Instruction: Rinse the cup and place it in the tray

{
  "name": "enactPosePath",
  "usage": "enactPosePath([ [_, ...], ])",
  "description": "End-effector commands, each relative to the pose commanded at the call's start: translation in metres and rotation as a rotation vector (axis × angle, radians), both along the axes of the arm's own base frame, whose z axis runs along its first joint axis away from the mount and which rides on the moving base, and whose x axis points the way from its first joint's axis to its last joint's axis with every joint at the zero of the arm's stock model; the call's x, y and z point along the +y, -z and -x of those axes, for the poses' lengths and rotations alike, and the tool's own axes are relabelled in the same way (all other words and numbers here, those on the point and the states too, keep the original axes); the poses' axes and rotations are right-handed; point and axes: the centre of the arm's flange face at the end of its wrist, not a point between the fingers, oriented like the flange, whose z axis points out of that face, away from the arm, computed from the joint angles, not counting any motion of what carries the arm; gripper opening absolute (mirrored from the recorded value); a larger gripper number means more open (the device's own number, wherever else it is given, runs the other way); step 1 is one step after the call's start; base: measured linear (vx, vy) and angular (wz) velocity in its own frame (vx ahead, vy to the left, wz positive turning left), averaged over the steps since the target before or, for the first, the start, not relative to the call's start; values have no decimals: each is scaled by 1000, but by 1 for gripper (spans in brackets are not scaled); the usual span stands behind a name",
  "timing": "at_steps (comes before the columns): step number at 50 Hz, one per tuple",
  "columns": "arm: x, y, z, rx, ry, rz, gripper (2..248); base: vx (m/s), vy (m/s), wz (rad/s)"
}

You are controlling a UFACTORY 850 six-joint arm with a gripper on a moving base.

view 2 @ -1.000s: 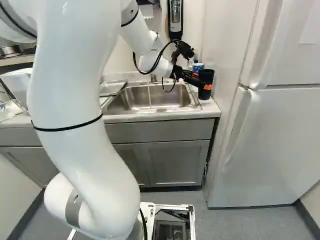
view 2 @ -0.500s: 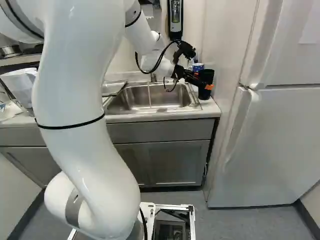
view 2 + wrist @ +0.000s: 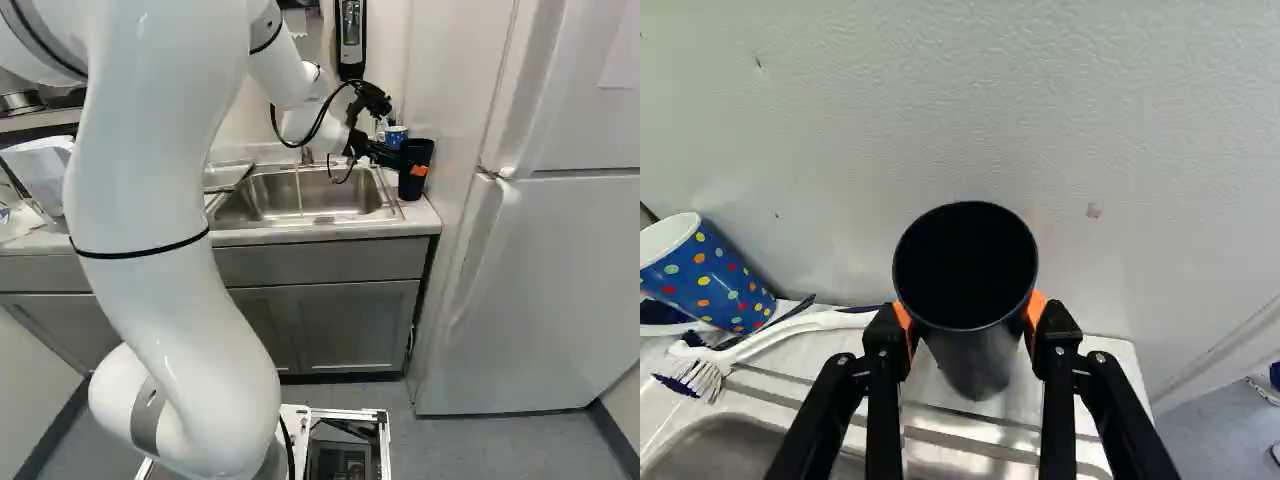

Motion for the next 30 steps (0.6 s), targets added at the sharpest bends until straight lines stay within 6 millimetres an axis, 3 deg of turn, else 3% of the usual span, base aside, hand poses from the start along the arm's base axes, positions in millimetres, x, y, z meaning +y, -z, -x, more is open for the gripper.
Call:
enactPosePath([
  [11, 0, -2, 0, -4, 0, 1, 122, 0, 0, 0],
  [30, 1, -25, 4, -47, 0, 9, 122, 0, 0, 0],
])
